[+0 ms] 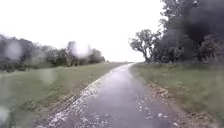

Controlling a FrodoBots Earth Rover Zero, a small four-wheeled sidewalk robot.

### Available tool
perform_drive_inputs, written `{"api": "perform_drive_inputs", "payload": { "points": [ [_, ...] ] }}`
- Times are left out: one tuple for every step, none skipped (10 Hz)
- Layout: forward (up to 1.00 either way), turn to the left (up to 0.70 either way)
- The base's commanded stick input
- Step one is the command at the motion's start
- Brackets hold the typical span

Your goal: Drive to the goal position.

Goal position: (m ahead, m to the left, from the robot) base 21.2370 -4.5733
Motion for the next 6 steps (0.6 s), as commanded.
{"api": "perform_drive_inputs", "payload": {
  "points": [
    [0.70,0.00],
    [0.70,0.00],
    [0.70,0.00],
    [0.70,0.00],
    [0.70,0.00],
    [0.70,0.00]
  ]
}}
